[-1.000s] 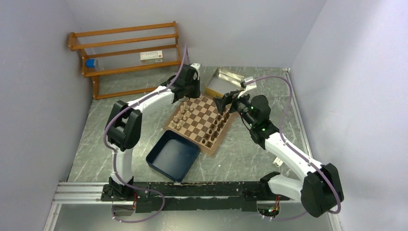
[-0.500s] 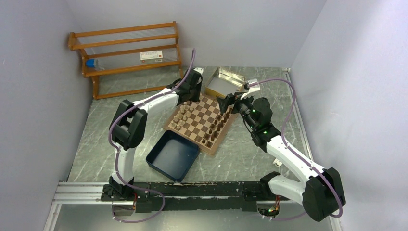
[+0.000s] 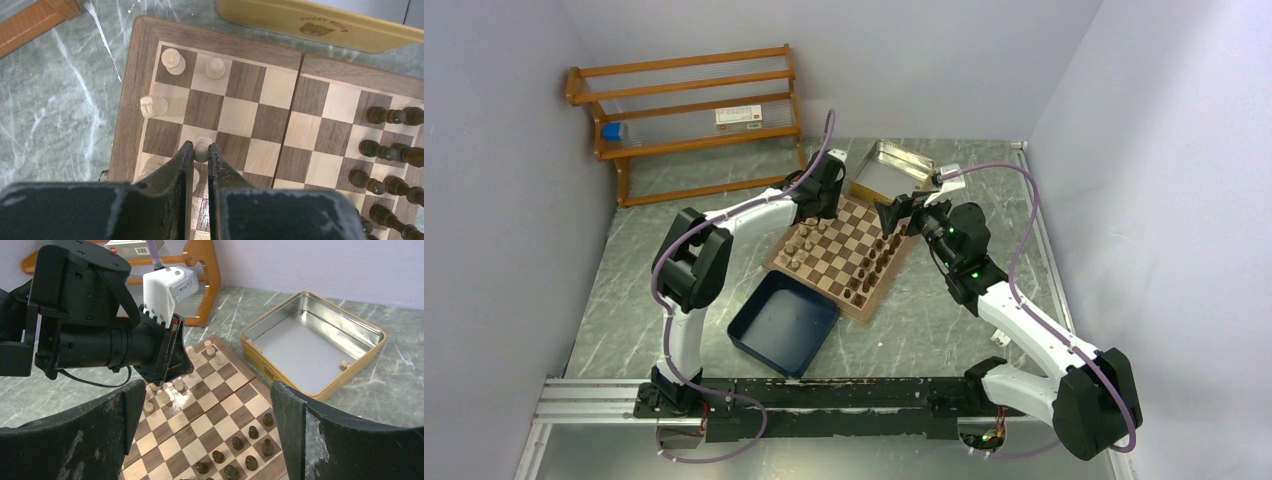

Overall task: Set up the chess pieces on the board
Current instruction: Place the chessboard on the chessboard.

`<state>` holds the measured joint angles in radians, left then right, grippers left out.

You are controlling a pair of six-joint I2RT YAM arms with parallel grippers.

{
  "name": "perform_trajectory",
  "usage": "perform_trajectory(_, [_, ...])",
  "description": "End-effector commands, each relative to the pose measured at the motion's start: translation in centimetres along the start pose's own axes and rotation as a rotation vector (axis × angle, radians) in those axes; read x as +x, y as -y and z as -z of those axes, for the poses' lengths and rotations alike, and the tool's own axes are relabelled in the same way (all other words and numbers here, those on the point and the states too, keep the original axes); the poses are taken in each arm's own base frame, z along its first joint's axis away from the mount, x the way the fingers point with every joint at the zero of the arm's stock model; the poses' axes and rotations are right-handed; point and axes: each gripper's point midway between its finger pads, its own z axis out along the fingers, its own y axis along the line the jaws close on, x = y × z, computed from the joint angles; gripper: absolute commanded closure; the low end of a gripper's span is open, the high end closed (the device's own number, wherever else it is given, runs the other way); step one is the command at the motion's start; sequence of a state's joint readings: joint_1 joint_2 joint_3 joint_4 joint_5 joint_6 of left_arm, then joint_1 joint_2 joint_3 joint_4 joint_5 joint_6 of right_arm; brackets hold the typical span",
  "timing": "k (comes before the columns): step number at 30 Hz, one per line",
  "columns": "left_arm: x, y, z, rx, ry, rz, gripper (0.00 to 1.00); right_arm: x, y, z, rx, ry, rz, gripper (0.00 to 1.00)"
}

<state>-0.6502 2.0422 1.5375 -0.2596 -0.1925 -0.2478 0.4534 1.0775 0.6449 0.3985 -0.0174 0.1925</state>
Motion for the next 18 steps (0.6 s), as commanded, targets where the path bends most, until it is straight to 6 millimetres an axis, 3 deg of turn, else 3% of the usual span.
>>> perform_trajectory(1, [0.2,0.2,-0.3,-0.005,0.012,-0.01,0.88,-0.5,0.3,0.1,0.011,0.029,0.015,0.0])
perform_trajectory(18, [1.8,0.2,-0.8,-0.038,-0.034,-0.05,0.87,0.0,0.3,-0.1,0.009,0.017,0.016,0.0])
